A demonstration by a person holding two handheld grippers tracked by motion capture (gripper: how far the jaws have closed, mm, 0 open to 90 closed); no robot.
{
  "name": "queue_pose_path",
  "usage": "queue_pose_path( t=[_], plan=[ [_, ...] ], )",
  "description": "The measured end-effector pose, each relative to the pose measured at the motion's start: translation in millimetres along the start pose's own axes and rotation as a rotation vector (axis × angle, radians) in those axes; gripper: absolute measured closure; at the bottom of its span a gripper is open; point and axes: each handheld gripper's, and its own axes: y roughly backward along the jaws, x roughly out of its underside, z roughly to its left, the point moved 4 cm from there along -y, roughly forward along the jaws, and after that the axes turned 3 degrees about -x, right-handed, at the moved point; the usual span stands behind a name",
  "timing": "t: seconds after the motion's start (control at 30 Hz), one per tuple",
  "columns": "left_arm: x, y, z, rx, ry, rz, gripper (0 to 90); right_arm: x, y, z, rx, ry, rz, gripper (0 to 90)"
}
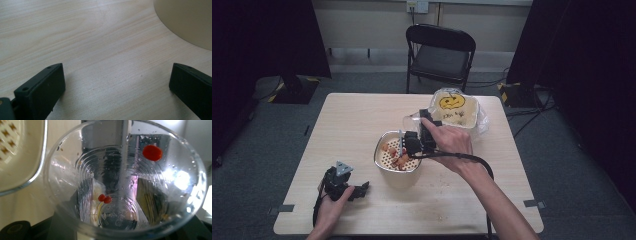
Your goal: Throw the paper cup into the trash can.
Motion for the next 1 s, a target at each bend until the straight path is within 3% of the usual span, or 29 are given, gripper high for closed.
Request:
queue_pose_path(
  t=[0.03,0.07,0.1,0.13,0.17,0.27,0.3,0.33,0.37,0.47,0.53,0.6,0.63,0.67,0.7,0.73,0.77,0.8,1.0],
  plan=[
    [0.0,0.0,0.0,0.0,0.0,0.0,0.0,0.0,0.0,0.0,0.0,0.0,0.0,48.1],
    [0.0,0.0,0.0,0.0,0.0,0.0,0.0,3.3,-1.3,-0.7,-0.088,-0.113,-0.039,47.8],
    [0.0,0.0,0.0,0.0,0.0,0.0,0.0,3.3,-1.3,-0.7,-0.088,-0.113,-0.039,47.8],
    [0.0,0.0,0.0,0.0,0.0,0.0,0.0,7.4,-2.6,-2.4,-0.157,-0.215,-0.064,47.8],
    [0.0,0.0,0.0,0.0,0.0,0.0,0.0,7.4,-2.6,-2.4,-0.157,-0.215,-0.064,47.8],
    [0.0,0.0,0.0,0.0,0.0,0.0,0.0,14.1,-4.7,-7.6,-0.251,-0.376,-0.113,47.7],
    [0.0,0.0,0.0,0.0,0.0,0.0,0.0,18.5,-5.3,-12.5,-0.317,-0.483,-0.159,47.6],
    [0.0,-0.1,0.0,0.0,0.0,-0.001,0.0,20.6,-5.6,-15.5,-0.341,-0.53,-0.184,47.4],
    [0.0,-0.1,0.0,0.0,0.0,-0.001,0.0,20.6,-5.6,-15.5,-0.341,-0.53,-0.184,47.4],
    [0.0,0.0,0.0,0.0,0.0,0.0,0.0,27.0,-5.3,-23.0,-0.426,-0.687,-0.254,46.2],
    [0.0,0.0,0.0,0.0,0.0,0.0,0.0,29.5,-5.3,-26.0,-0.472,-0.761,-0.29,45.6],
    [0.0,0.0,0.0,0.0,0.0,0.0,0.0,33.3,-5.8,-30.9,-0.552,-0.89,-0.355,45.2],
    [0.0,0.0,0.0,0.0,0.0,0.0,0.0,33.3,-5.8,-30.9,-0.552,-0.89,-0.355,45.2],
    [0.0,-0.1,0.0,0.001,0.0,0.0,0.0,36.5,-6.0,-35.1,-0.6,-0.967,-0.399,45.2],
    [0.0,-0.1,0.0,0.001,0.0,0.0,0.0,36.5,-6.0,-35.1,-0.6,-0.967,-0.399,45.2],
    [0.0,0.0,0.0,0.0,0.0,0.0,0.0,40.6,-6.9,-40.2,-0.624,-1.024,-0.433,45.3],
    [0.0,0.0,0.0,0.0,0.0,0.0,0.0,40.6,-6.9,-40.2,-0.624,-1.024,-0.433,45.3],
    [0.0,0.0,0.0,0.0,0.0,0.0,0.0,46.1,-9.3,-45.7,-0.636,-1.073,-0.457,45.3],
    [0.0,0.0,0.0,0.0,0.0,0.0,0.0,61.7,-21.8,-58.3,-0.614,-1.143,-0.449,45.2]
  ],
)
